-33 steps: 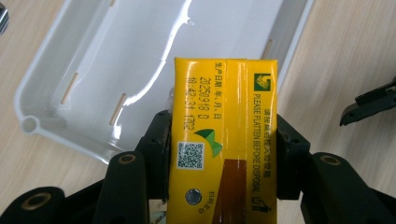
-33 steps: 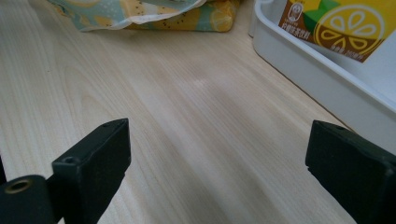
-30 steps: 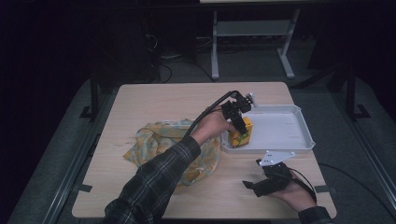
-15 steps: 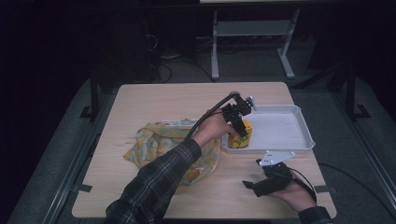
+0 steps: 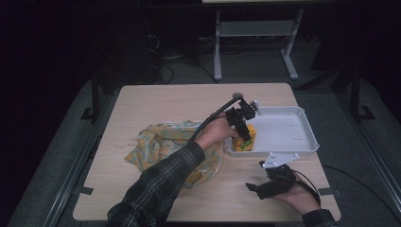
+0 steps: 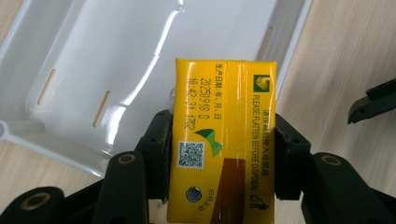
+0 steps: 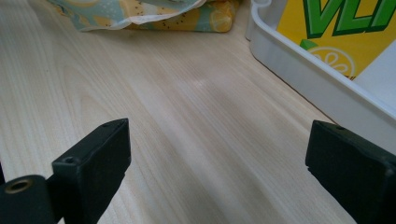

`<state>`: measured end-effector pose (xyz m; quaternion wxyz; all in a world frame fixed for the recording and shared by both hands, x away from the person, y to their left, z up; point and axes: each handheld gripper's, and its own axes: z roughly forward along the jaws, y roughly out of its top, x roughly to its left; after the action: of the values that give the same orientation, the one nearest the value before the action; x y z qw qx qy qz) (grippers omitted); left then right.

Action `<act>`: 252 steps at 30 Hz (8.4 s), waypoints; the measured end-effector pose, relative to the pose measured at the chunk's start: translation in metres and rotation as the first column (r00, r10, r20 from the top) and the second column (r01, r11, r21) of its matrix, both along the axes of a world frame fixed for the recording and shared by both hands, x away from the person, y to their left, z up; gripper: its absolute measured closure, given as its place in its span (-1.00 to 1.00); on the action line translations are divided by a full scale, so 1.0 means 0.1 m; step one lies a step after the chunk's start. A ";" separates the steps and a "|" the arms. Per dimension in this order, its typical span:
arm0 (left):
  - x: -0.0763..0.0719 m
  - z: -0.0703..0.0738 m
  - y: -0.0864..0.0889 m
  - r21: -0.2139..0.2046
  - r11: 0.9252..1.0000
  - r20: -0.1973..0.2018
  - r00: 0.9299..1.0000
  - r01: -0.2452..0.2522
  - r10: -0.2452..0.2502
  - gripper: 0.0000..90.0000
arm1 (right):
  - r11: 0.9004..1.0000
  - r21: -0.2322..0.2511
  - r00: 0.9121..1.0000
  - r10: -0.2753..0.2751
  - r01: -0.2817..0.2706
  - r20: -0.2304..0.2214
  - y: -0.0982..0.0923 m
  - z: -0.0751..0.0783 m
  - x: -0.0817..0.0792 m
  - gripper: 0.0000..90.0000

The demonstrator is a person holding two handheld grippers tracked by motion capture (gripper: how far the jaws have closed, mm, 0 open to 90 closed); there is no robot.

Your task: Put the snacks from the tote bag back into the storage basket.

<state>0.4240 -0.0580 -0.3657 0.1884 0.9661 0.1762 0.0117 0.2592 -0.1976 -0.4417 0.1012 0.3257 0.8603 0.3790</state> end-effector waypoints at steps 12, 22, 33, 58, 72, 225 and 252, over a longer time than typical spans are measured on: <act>-0.06 0.02 0.02 -0.025 0.999 0.006 0.999 0.033 -0.033 0.01 | 1.000 -0.005 1.000 0.000 0.000 -0.002 0.01 0.00 0.00 -0.86; -0.04 0.21 0.21 -0.088 0.995 0.016 0.999 0.041 -0.040 -0.26 | 1.000 -0.005 1.000 0.004 -0.004 0.000 0.00 -0.01 0.00 -0.86; -0.13 0.37 0.65 -0.145 0.988 0.019 0.999 0.049 -0.047 -0.41 | 1.000 -0.008 1.000 -0.003 0.003 -0.009 -0.01 -0.01 -0.01 -0.86; -0.43 0.33 1.90 -0.203 0.979 0.053 0.997 -0.035 0.047 -0.41 | 0.997 -0.068 0.999 -0.033 0.031 -0.027 -0.06 0.12 0.12 -0.52; -0.72 0.17 2.55 -0.209 0.972 0.109 0.985 -0.106 0.131 -0.41 | 0.994 -0.093 0.994 -0.070 0.063 -0.085 -0.16 0.30 0.34 0.46; -1.51 -0.66 4.10 -0.276 0.879 0.087 0.901 -0.388 0.425 -0.67 | 0.973 -0.088 0.977 -0.213 0.211 -0.010 -0.42 0.36 0.29 -0.37; -1.55 -0.65 4.10 -0.283 0.890 0.108 0.910 -0.357 0.400 -0.67 | 0.982 -0.145 0.993 -0.118 0.117 0.000 -0.27 -0.06 0.07 -0.70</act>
<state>0.2688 0.3524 -0.4306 0.3199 0.8760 0.3455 0.1044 0.2662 -0.2243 -0.4477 0.1431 0.3695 0.8652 0.3074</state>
